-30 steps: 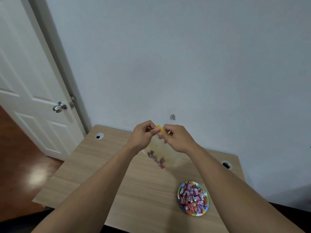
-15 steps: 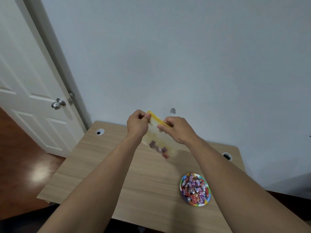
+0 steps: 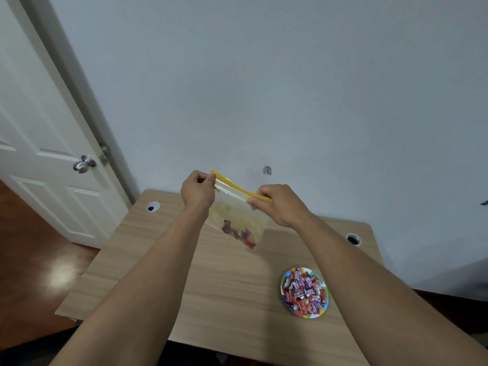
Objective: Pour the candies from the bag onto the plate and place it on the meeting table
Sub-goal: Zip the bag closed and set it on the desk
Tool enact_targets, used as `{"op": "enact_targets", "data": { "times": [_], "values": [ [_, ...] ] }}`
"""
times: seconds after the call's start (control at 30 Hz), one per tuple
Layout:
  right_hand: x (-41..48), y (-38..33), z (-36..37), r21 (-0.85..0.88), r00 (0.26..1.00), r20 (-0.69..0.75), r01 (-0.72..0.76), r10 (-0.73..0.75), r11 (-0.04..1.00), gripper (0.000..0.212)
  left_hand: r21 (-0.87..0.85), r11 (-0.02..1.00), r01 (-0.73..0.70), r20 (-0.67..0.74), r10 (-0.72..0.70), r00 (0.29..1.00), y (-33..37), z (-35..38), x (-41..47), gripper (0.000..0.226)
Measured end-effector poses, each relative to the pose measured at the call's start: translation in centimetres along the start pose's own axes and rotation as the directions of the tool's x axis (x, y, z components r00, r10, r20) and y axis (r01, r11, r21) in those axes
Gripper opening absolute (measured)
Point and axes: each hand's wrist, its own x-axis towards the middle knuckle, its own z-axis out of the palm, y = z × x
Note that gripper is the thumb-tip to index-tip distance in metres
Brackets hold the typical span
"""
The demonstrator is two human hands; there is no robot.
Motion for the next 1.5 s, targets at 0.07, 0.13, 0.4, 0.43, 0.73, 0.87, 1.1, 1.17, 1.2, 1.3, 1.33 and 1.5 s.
{"op": "enact_targets", "data": {
  "times": [0.07,0.13,0.4,0.43,0.73,0.87,1.1,1.17,1.2,1.3,1.33,1.5],
  "values": [
    [0.0,0.4,0.1,-0.01,1.0,0.004,-0.01,0.01,1.0,0.031,-0.002,1.0,0.008,-0.001,-0.008,1.0,-0.5,-0.1,0.3,0.027],
    [0.1,0.9,0.5,-0.016,1.0,0.011,-0.013,0.014,1.0,0.032,-0.005,1.0,0.018,-0.006,-0.018,1.0,-1.0,-0.1,0.6,0.026],
    [0.2,3.1,1.7,-0.054,0.999,0.038,-0.017,0.019,0.998,0.036,-0.03,0.998,0.062,-0.005,-0.063,0.998,-3.9,-0.2,1.3,0.027],
    [0.2,3.5,1.9,-0.067,0.999,0.038,-0.019,0.021,0.998,0.038,-0.028,0.997,0.068,0.0,-0.068,0.998,-4.3,-0.1,1.3,0.027],
    [0.4,6.3,4.1,-0.207,0.996,0.087,-0.009,0.027,0.978,0.055,0.041,0.991,0.127,0.042,-0.129,0.991,-8.8,-0.6,0.8,0.023],
    [-0.5,7.6,6.7,-0.289,0.986,0.159,0.003,0.045,0.957,0.056,0.108,0.977,0.184,0.107,-0.195,0.975,-12.7,-2.3,-0.1,0.024],
    [-2.9,10.0,13.2,-0.352,0.946,0.303,0.002,0.111,0.936,0.063,0.171,0.947,0.272,0.161,-0.299,0.941,-18.5,-5.4,-1.8,0.027],
    [-3.2,10.6,14.7,-0.379,0.941,0.32,0.022,0.109,0.925,0.068,0.201,0.932,0.302,0.168,-0.336,0.927,-19.7,-6.0,-1.9,0.029],
    [-3.3,11.0,15.5,-0.375,0.941,0.322,0.029,0.101,0.927,0.067,0.22,0.924,0.312,0.172,-0.351,0.92,-20.4,-6.2,-1.8,0.028],
    [-3.5,12.0,17.6,-0.306,0.924,0.372,0.038,0.083,0.951,0.053,0.277,0.902,0.331,0.178,-0.387,0.905,-22.1,-7.0,-1.6,0.026],
    [-3.5,12.4,18.2,-0.277,0.914,0.395,0.019,0.095,0.961,0.046,0.289,0.898,0.332,0.176,-0.391,0.904,-22.6,-7.2,-1.5,0.025],
    [-3.5,14.5,20.0,-0.132,0.896,0.398,-0.153,0.194,0.979,0.021,0.333,0.868,0.368,0.148,-0.433,0.889,-23.9,-7.4,-0.5,0.011]
  ]
}}
